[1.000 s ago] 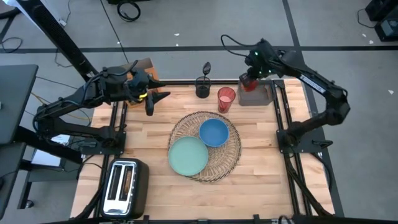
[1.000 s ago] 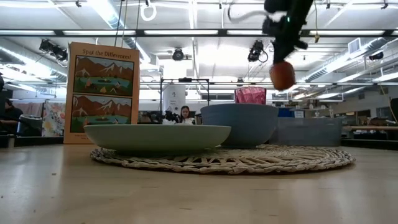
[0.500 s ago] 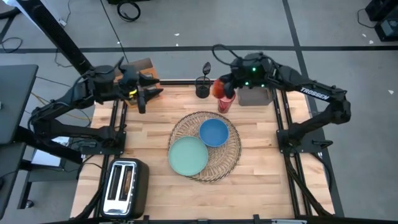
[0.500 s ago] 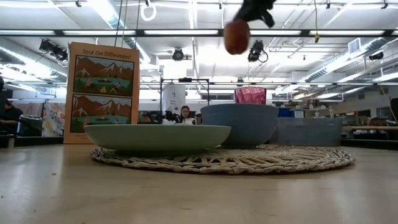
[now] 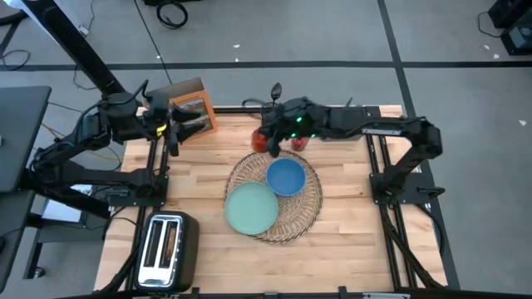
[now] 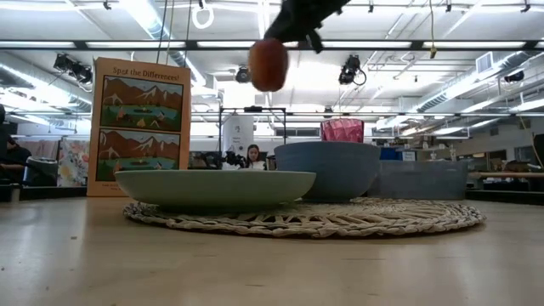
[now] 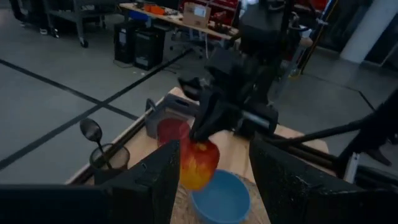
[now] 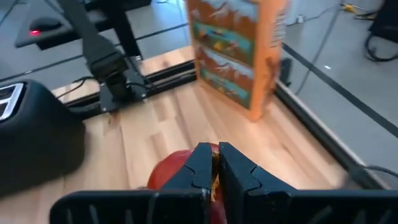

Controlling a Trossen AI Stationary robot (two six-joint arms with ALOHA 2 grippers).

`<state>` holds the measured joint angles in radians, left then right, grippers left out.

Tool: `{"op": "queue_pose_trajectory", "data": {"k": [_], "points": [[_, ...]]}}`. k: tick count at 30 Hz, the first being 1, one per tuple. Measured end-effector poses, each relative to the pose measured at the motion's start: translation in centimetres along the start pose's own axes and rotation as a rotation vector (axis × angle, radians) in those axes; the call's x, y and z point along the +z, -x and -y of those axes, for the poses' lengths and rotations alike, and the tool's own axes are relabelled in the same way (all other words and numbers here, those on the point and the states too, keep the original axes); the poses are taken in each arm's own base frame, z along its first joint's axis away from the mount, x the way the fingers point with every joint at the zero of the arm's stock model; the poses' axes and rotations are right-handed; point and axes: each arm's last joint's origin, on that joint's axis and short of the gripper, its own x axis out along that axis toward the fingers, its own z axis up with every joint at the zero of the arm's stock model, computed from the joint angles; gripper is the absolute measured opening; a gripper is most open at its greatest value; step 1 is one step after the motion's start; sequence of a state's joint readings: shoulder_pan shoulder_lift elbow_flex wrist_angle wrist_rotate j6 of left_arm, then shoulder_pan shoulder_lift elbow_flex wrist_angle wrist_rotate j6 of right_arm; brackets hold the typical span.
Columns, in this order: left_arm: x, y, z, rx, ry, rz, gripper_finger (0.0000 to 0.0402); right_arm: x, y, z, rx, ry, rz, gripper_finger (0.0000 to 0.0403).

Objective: Arrange a breakfast setting
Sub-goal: Put the red apple on the brown table mat to the top of the light green plate

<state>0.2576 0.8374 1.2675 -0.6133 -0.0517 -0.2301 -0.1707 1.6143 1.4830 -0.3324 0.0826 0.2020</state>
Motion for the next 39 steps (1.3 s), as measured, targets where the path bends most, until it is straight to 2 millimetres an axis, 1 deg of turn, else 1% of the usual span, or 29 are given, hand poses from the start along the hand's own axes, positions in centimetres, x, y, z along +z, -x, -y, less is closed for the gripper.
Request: {"op": "queue_pose_trajectory", "data": {"k": [4,10,15,19,24,26,34,39], "points": [[-0.2,0.3,0.1,-0.006,-0.002,-0.021,0.0189,-1.5,-3.1,-1.3,0.027,0.02,-0.022,0.0015],[-1.1,0.3,0.4,-0.027,-0.013,-0.101,0.0188,-4.3,-7.0,-2.7,0.018,0.041,-0.085,0.0015],[-1.4,0.4,0.9,-0.058,-0.02,-0.135,0.0188,-6.9,-10.0,-2.8,-0.004,0.06,-0.155,0.0015],[-1.8,0.5,1.2,-0.08,-0.015,-0.164,0.0188,-8.5,-11.7,-2.4,-0.057,0.086,-0.197,0.0016],[-1.9,0.6,1.5,-0.102,-0.023,-0.181,0.0188,-9.9,-13.2,-1.8,-0.089,0.082,-0.225,0.0016],[-2.1,0.6,1.5,-0.104,-0.026,-0.195,0.0188,-10.1,-13.6,-1.6,-0.092,0.08,-0.219,0.0016],[-2.2,0.6,1.8,-0.13,-0.03,-0.201,0.0188,-10.2,-13.9,-1.4,-0.112,0.085,-0.211,0.0017],[-2.2,0.7,1.9,-0.134,-0.035,-0.201,0.0188,-10.3,-13.8,-1.3,-0.11,0.087,-0.223,0.0038]]}}
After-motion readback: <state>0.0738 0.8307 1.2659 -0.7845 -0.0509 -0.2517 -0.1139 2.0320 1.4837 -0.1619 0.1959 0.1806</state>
